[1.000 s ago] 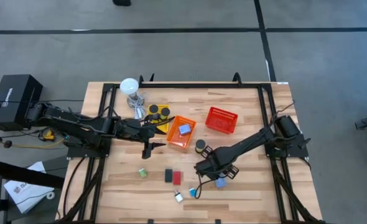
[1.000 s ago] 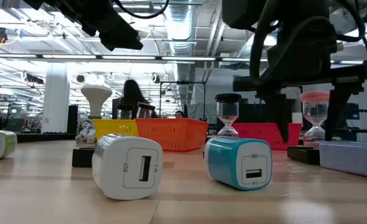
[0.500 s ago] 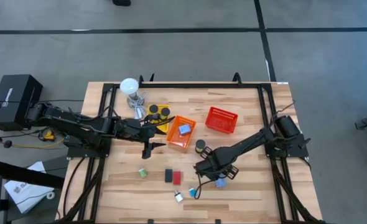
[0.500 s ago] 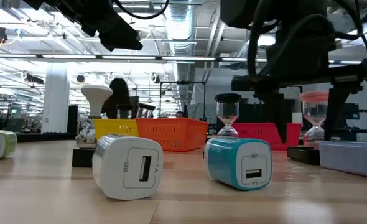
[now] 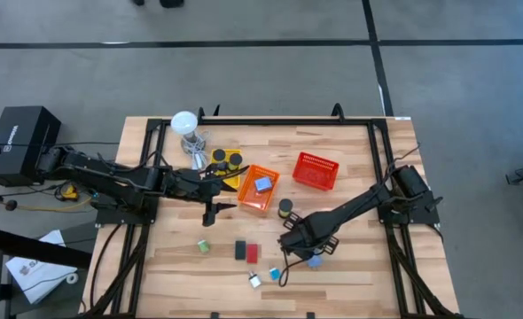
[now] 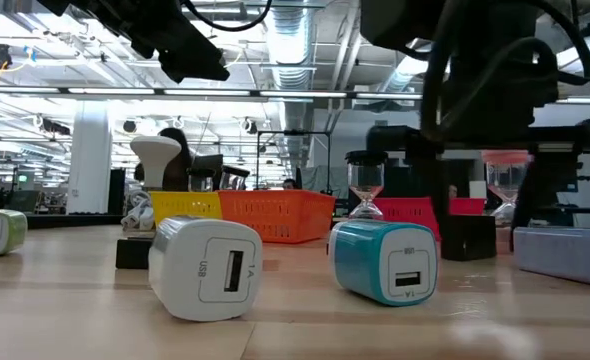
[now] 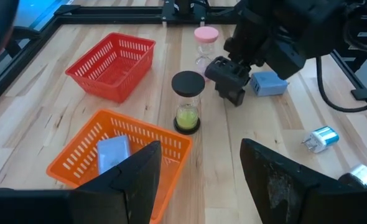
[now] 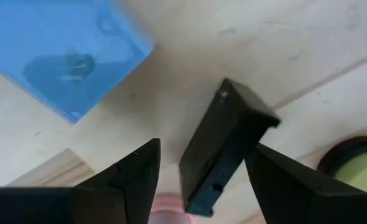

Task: Pick & Place Office items
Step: Put the right digital clock into the red bin

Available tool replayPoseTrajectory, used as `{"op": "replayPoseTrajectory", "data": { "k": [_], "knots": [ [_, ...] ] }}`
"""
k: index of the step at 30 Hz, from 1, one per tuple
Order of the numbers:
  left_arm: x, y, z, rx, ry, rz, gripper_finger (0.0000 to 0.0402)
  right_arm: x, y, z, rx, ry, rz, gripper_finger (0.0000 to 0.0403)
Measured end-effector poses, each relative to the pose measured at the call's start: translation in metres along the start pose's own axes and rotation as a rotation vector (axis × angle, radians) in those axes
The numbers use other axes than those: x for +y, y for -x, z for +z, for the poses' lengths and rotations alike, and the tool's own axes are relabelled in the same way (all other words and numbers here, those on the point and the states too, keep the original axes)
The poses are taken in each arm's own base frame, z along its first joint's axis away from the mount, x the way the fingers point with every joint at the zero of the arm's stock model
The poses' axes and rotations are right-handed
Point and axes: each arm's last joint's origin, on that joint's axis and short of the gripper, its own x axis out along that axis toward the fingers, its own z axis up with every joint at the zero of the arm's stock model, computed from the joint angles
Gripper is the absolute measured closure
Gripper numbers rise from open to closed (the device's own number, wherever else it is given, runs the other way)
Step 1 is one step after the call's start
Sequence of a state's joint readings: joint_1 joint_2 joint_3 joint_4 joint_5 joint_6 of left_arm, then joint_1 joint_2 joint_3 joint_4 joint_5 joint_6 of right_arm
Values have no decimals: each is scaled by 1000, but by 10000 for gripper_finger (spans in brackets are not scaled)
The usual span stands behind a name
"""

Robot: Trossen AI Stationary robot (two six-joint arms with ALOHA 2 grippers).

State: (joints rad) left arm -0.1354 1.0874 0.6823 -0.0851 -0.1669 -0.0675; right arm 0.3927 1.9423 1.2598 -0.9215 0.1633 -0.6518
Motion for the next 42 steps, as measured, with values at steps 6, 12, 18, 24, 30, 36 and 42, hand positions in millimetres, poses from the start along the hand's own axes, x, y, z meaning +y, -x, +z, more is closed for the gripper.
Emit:
{"op": "replayPoseTrajectory", "data": {
  "k": [6, 12, 18, 24, 30, 36, 42],
  "knots": [
    [0, 0, 0, -1, 1, 0, 189, -2, 0, 1, -20, -4, -16, 180],
    [0, 0, 0, -1, 1, 0, 189, -7, -1, 0, -38, -107, -20, 190],
    [0, 0, 0, 0, 0, 0, 189, -16, -3, -8, -83, -210, 61, 257],
    [0, 0, 0, 0, 0, 0, 189, -23, -5, -14, -108, -241, 103, 332],
    [0, 0, 0, 0, 0, 0, 189, -26, -5, -18, -101, -257, 109, 362],
    [0, 0, 0, 0, 0, 0, 189, -23, -5, -21, -63, -267, 136, 340],
    [0, 0, 0, 0, -2, 0, 189, -21, 2, -25, -39, -283, 151, 362]
  ]
}}
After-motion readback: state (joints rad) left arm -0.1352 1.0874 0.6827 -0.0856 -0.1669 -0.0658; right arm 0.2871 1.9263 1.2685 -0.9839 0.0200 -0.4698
